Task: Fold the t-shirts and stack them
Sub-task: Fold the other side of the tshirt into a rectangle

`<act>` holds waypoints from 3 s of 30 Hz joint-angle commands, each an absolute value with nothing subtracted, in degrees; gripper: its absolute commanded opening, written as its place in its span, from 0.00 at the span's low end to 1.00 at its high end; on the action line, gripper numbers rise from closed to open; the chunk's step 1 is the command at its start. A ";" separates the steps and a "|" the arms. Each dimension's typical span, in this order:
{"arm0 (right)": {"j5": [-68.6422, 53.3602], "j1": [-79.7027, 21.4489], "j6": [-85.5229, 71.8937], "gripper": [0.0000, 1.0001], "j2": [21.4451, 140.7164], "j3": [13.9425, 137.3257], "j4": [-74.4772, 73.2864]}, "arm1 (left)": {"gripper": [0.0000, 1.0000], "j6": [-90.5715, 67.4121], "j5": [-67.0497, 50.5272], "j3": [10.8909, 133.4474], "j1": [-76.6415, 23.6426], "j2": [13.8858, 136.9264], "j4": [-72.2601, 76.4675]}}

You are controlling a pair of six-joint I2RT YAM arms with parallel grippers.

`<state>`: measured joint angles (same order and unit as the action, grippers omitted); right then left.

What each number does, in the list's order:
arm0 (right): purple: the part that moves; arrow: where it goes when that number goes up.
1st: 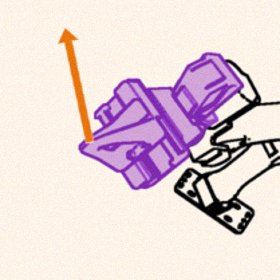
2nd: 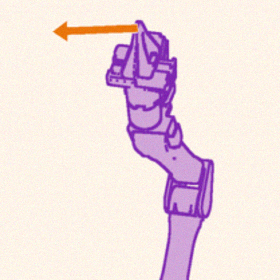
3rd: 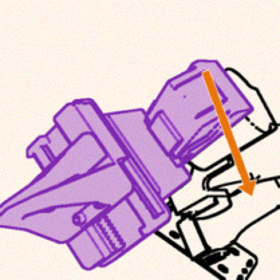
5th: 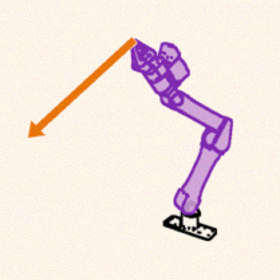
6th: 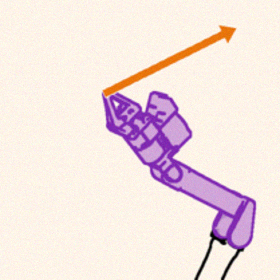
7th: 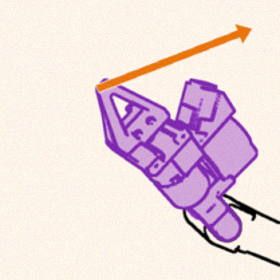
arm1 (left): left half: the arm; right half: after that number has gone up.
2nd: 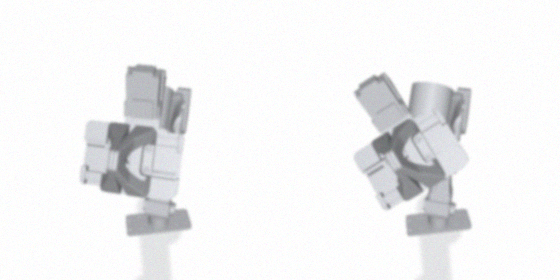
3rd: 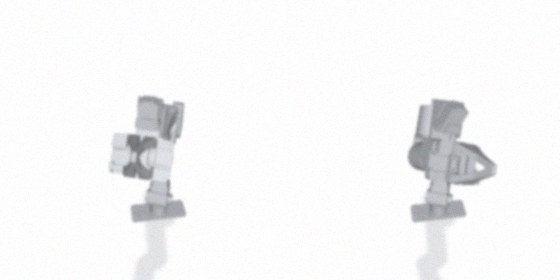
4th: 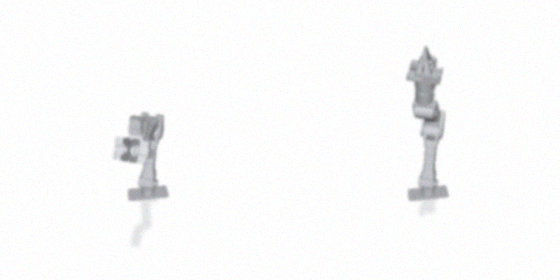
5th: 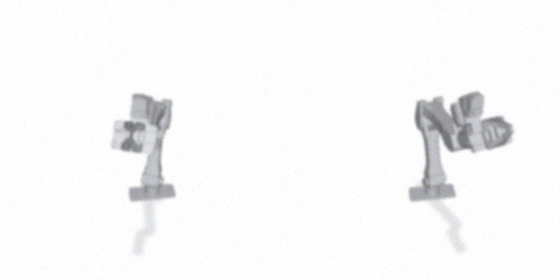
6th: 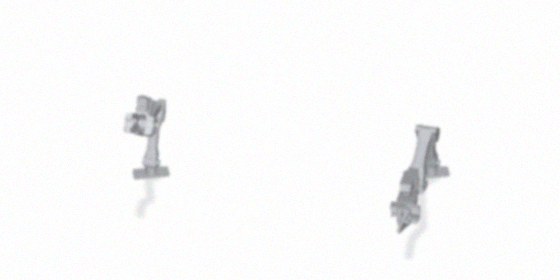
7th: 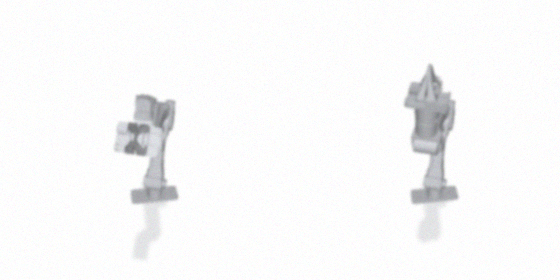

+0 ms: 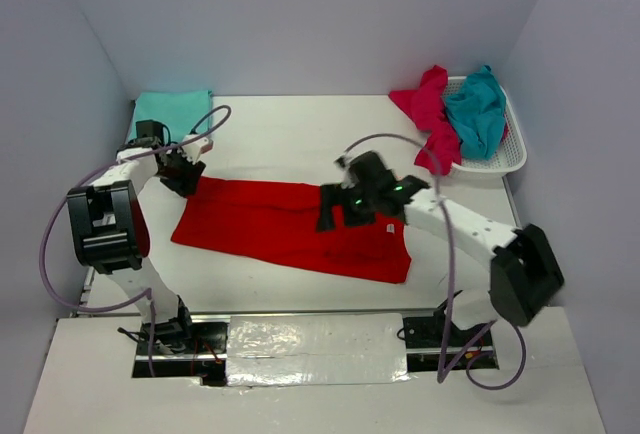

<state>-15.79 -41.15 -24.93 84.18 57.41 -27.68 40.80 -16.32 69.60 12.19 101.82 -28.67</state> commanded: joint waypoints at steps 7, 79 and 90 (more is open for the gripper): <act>-12.85 -13.11 -21.54 0.06 83.65 58.79 -27.95 | 0.46 37.98 -37.88 82.35 20.47 97.55 -38.59; -12.22 -8.87 -12.39 0.82 100.12 86.76 -38.14 | 0.35 36.84 -22.24 92.02 18.10 114.50 -49.73; -12.04 -9.23 -15.03 0.82 92.21 72.44 -38.24 | 0.62 29.44 -23.20 84.99 18.46 114.61 -47.64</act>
